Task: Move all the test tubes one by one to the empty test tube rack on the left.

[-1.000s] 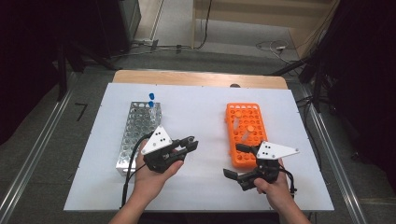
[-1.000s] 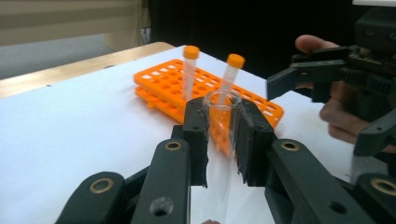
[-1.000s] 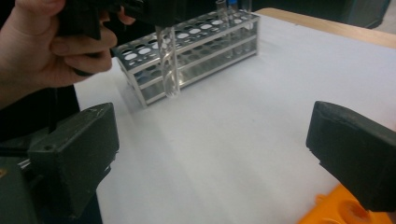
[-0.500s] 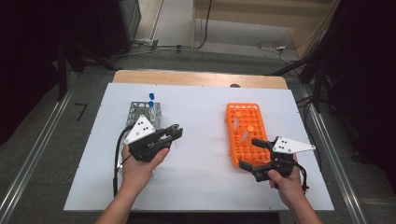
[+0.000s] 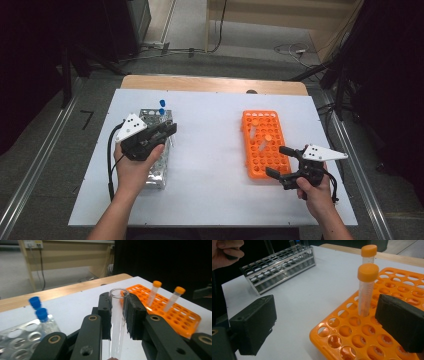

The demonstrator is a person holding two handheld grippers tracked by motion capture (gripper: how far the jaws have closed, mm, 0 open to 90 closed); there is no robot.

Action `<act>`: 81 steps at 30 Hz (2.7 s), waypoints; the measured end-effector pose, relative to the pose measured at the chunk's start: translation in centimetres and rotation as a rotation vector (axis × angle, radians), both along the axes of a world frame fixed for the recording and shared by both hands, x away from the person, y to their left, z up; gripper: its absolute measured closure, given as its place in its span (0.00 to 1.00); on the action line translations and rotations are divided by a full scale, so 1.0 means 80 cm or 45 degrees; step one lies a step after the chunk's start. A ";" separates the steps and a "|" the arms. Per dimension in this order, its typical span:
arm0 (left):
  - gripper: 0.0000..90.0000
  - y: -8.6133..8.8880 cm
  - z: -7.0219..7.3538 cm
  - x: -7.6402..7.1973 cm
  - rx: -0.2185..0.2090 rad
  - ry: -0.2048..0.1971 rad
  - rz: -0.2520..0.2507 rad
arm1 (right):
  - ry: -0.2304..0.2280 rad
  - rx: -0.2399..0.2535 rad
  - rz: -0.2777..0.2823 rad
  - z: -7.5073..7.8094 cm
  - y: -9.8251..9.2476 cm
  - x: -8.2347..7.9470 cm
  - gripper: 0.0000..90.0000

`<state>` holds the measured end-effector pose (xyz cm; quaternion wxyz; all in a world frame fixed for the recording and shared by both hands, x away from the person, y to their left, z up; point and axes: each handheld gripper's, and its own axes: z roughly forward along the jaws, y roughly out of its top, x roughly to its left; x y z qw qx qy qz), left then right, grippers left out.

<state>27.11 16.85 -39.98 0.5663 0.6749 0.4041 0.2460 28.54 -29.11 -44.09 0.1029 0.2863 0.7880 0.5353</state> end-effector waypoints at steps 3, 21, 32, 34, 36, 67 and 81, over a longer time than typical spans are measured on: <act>0.85 0.009 0.001 0.007 0.000 -0.005 0.035 | 0.002 0.007 -0.010 -0.001 -0.005 0.002 0.03; 0.85 0.039 -0.020 0.052 -0.052 0.012 0.220 | 0.018 0.010 -0.047 -0.006 -0.020 0.009 0.03; 0.85 0.030 -0.030 0.061 0.000 0.034 0.254 | 0.016 0.016 -0.059 -0.007 -0.023 0.010 0.03; 0.85 0.030 -0.032 0.061 0.020 0.046 0.266 | 0.017 0.014 -0.060 -0.007 -0.024 0.010 0.03; 0.85 0.030 -0.035 0.061 0.020 0.057 0.271 | 0.017 0.013 -0.060 -0.007 -0.023 0.010 0.03; 0.52 0.017 -0.030 0.045 0.096 0.136 0.197 | 0.026 -0.004 -0.085 -0.008 -0.017 0.012 0.04; 0.14 0.008 -0.024 0.008 -0.017 0.095 0.044 | 0.032 -0.012 -0.102 -0.005 -0.007 0.021 0.04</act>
